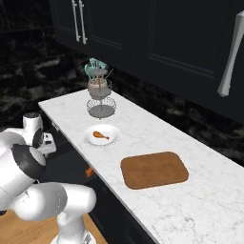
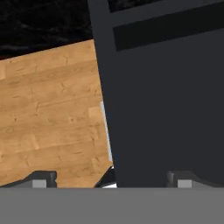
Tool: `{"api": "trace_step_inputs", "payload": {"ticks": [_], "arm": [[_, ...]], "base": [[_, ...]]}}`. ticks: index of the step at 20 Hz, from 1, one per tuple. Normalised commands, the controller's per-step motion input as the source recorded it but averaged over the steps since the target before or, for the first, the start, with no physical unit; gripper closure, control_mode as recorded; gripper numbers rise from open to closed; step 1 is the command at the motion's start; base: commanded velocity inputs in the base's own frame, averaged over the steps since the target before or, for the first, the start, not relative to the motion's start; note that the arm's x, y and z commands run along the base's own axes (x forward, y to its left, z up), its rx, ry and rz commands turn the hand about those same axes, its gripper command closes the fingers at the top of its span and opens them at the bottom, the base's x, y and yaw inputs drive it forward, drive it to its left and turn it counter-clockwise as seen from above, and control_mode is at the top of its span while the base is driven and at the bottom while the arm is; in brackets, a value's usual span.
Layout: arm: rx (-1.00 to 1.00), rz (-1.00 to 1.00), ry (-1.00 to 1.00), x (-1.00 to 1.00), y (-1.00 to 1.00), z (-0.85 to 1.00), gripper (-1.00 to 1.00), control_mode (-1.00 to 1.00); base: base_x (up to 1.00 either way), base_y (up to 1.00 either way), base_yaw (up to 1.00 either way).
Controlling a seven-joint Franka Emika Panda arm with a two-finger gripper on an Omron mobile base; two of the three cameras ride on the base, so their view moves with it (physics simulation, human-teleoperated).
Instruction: Pick up the knife from the drawer and place it on the cutting board. Then place the meat from the plate to the cutting board.
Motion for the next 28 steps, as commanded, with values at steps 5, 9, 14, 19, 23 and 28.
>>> {"api": "trace_step_inputs", "payload": {"ticks": [5,9,14,19,23,28], "arm": [[-0.05,0.08,0.00,0.05,0.10,-0.34,-1.00,-1.00],[-0.05,0.03,0.00,0.08,0.13,-0.31,-1.00,-1.00],[0.00,0.05,0.00,0.09,0.00,-0.29,-1.00,-1.00],[-0.01,0.03,0.00,0.13,0.00,-0.32,-1.00,-1.00],[-0.01,0.03,0.00,0.14,0.02,-0.31,-1.00,-1.00],[-0.02,0.02,0.00,0.08,0.06,-0.32,-1.00,-1.00]], "base": [[0.00,0.00,0.00],[0.00,0.00,0.00],[0.00,0.00,0.00],[0.00,0.00,0.00],[0.00,0.00,0.00],[0.00,0.00,0.00]]}}
